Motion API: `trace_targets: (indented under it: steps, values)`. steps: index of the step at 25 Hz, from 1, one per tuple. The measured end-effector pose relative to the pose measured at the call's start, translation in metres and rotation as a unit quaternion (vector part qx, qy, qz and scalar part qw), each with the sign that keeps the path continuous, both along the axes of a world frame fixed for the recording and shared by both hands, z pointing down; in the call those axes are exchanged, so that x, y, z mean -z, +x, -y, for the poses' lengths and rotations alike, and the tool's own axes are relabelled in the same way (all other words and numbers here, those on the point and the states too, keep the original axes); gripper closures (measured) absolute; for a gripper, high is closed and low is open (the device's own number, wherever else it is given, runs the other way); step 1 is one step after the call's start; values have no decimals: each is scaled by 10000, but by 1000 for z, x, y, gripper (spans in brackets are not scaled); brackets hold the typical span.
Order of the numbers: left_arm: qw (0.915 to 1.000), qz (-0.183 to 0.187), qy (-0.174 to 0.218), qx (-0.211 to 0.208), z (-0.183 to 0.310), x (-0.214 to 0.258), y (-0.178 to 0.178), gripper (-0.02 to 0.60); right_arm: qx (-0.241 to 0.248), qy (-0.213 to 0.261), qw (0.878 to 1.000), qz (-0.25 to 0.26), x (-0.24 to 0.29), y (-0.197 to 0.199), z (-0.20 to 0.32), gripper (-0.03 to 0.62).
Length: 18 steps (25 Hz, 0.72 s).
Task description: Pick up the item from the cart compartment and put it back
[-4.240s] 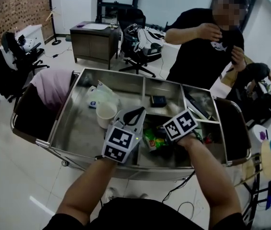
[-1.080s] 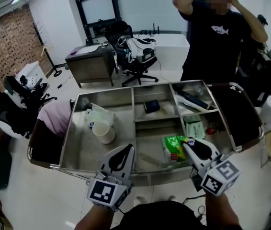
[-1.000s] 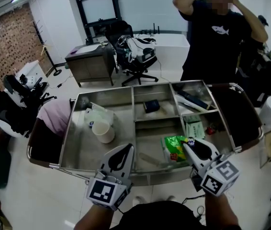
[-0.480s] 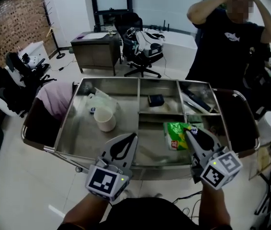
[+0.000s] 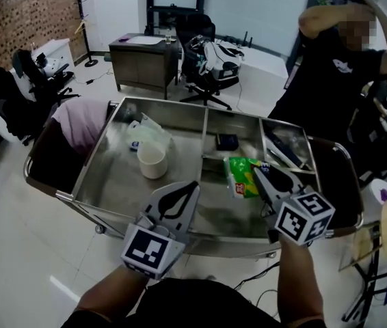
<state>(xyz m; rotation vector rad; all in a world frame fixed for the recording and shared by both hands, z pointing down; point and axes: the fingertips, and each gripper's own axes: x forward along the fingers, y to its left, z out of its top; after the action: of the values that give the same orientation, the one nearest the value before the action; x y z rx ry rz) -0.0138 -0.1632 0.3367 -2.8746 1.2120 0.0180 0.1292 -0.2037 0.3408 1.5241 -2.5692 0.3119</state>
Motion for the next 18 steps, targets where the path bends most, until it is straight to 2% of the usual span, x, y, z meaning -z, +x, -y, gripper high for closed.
trace_targets:
  steps: [11,18]
  values:
    - [9999,-75,4,79,6,0,-6,581,-27,-1022,9937,-454,-70,-12,47,482]
    - [9998,-126,-35,122,9,-3,-9,581,-33,-1266,9898,-660,-93,-20,56,479]
